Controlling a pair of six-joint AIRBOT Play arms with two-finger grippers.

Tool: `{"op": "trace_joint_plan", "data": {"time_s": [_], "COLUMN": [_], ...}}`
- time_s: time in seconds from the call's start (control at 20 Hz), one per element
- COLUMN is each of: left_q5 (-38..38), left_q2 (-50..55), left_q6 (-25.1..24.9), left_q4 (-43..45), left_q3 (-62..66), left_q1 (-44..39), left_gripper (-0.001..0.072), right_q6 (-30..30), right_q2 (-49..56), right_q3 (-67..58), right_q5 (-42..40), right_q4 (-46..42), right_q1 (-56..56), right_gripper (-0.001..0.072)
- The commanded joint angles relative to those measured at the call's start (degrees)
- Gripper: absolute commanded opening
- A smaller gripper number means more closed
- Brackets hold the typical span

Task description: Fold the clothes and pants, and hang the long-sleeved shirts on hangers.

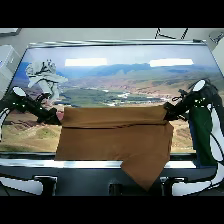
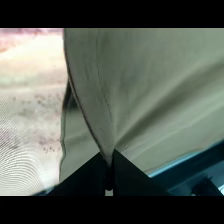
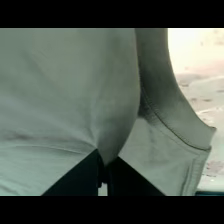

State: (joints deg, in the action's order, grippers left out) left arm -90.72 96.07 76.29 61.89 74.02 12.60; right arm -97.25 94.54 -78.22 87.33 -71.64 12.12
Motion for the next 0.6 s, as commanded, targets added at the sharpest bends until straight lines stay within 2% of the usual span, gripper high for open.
{"op": "trace_joint_plan", "data": {"time_s": [0.0, 0.05, 0.1, 0.2, 0.25, 0.3, 0.35, 0.45, 0.55], "left_q5": [1.84, 0.5, -1.92, -6.64, -8.11, -8.48, -8.24, -6.23, -1.95], "left_q2": [0.0, -0.07, -0.26, -1.4, -2.78, -4.46, -6.54, -11.13, -16.2], "left_q6": [0.22, 0.24, 0.22, 0.22, 0.74, 1.77, 1.75, 1.7, 0.94], "left_q4": [-0.26, -0.44, -0.33, -0.07, 0.55, 1.57, 3.15, 6.95, 8.39], "left_q3": [-0.44, -0.09, 0.61, 2.1, 1.73, 0.5, -1.97, -10.64, -22.93], "left_q1": [-0.11, 0.09, 0.5, 2.73, 4.33, 5.73, 6.97, 8.55, 9.42], "left_gripper": [0.0079, 0.0282, 0.0415, 0.0431, 0.0431, 0.0451, 0.0495, 0.0499, 0.0498], "right_q6": [-0.35, 2.03, 3.63, 4.52, 4.5, 4.66, 5.4, 6.29, 7.61], "right_q2": [0.04, -0.11, -0.46, -2.25, -3.69, -5.22, -6.82, -10.6, -13.73], "right_q3": [0.79, 0.26, -0.83, -3.02, -2.99, -2.54, -0.98, 5.25, 12.46], "right_q5": [-1.05, -0.33, 1.33, 5.44, 7.34, 9.75, 11.1, 10.71, 8.63], "right_q4": [0.66, 1.64, 2.23, 1.77, 1.53, 0.24, -1.57, -5.27, -6.43], "right_q1": [-0.04, 0.35, 1.4, 5.4, 7.87, 10.14, 11.72, 13.27, 13.33], "right_gripper": [0.014, 0.0344, 0.0382, 0.0394, 0.0457, 0.0488, 0.0541, 0.0641, 0.0641]}}
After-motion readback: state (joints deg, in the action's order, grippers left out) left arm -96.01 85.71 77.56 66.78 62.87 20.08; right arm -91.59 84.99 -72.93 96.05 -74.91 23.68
